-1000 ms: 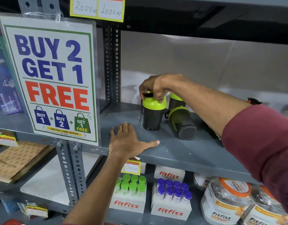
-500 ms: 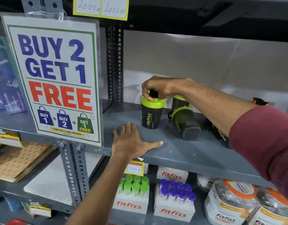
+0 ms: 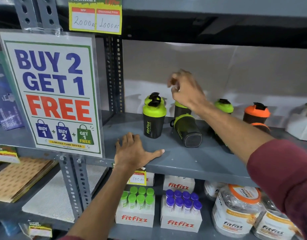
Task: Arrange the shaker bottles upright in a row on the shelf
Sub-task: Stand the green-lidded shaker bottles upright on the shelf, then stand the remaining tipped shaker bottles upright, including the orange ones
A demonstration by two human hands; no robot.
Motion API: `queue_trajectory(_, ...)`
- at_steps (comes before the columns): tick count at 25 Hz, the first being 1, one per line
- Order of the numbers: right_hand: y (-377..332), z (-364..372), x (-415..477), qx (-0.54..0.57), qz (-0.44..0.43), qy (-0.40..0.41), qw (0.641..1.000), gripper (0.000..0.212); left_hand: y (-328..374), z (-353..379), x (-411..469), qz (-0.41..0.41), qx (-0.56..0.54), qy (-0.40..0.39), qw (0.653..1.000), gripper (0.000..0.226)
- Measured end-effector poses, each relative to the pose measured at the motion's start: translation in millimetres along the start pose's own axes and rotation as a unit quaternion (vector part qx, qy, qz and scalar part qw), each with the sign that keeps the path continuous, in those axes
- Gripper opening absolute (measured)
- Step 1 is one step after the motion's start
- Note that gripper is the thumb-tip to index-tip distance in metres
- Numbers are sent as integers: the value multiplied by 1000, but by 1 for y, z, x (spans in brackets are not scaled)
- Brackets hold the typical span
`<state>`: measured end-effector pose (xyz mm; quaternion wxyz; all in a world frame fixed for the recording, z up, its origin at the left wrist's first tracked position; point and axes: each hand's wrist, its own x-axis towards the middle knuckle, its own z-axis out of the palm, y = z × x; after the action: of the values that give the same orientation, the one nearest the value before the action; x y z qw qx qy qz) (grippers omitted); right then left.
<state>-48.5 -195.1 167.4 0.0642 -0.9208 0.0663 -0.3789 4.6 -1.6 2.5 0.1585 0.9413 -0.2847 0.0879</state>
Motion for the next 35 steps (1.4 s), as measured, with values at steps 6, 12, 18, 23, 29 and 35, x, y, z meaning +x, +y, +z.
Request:
queue_trajectory(6, 43, 38, -54, -159, 292, -294, 896, 116, 46, 15, -23, 54, -1, 47, 997, 94)
queue_trajectory(12, 66, 34, -70, 57, 290, -182, 938, 92, 85, 23, -6, 95, -20, -19, 995, 94)
queue_trajectory(18, 78, 39, -92, 221, 247, -98, 939, 81, 82, 28, -3, 103, -8, -18, 994, 97)
queue_trajectory(23, 82, 43, -104, 297, 242, -83, 920, 86, 83, 28, -3, 110, -5, -13, 994, 97)
queue_trajectory(29, 61, 14, -79, 134, 199, 94, 966, 76, 83, 27, -5, 109, -18, -3, 994, 95)
queue_trajectory(35, 55, 13, -54, 76, 244, -73, 964, 50, 83, 26, -6, 109, -24, 1, 994, 92)
